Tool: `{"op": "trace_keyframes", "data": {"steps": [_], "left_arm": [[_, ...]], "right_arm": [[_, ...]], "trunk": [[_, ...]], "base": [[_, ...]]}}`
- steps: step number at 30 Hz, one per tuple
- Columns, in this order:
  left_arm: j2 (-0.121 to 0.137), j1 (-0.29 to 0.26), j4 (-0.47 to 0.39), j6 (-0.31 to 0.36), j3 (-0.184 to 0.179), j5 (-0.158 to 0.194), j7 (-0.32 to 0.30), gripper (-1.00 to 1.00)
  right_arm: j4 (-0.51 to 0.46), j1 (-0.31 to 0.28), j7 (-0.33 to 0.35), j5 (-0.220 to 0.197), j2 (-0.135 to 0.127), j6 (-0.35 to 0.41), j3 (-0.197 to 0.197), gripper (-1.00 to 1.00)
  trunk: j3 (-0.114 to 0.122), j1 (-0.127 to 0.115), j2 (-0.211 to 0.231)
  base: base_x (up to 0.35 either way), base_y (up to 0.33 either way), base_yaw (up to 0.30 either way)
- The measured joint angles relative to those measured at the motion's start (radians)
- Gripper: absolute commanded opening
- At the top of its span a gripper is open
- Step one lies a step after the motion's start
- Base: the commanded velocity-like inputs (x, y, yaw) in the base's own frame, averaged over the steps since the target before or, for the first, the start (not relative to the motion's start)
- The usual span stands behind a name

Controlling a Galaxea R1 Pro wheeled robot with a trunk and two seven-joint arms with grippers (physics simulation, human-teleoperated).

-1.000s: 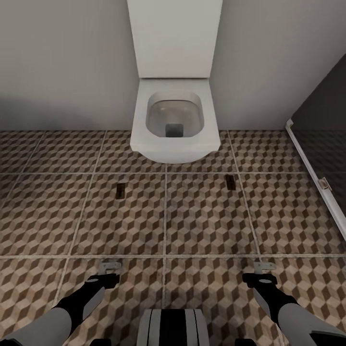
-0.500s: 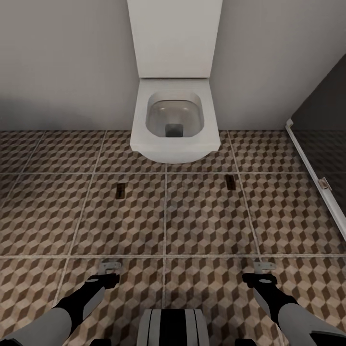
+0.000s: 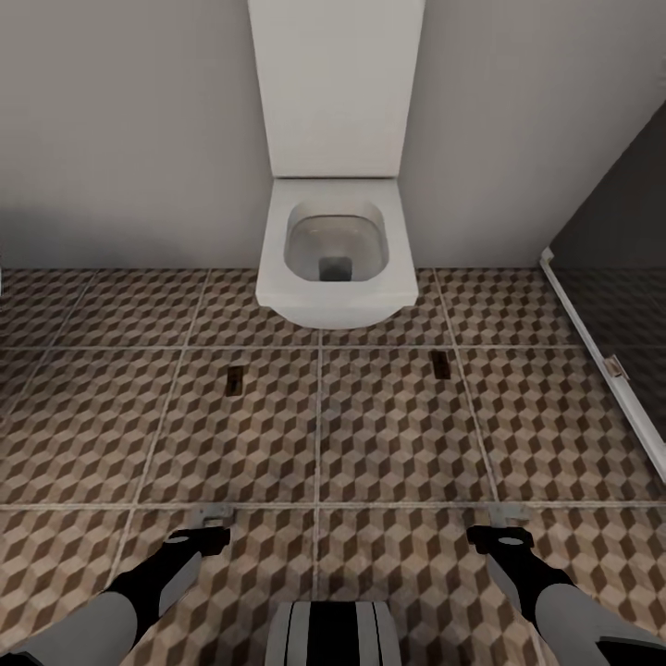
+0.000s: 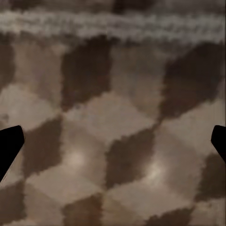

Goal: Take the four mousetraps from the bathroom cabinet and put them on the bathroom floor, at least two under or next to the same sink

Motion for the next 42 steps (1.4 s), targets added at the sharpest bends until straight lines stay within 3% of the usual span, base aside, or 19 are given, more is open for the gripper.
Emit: {"op": "trace_keyframes", "data": {"steps": [42], "left_arm": [[0.003,0.000,0.002,-0.001,0.000,0.000,-0.002,1.00]], "right_arm": [[0.000,0.000,0.001,0.000,0.004,0.000,0.002,1.00]], "trunk": [[0.163,-0.019,0.010]], "base": [[0.000,0.000,0.000]]}}
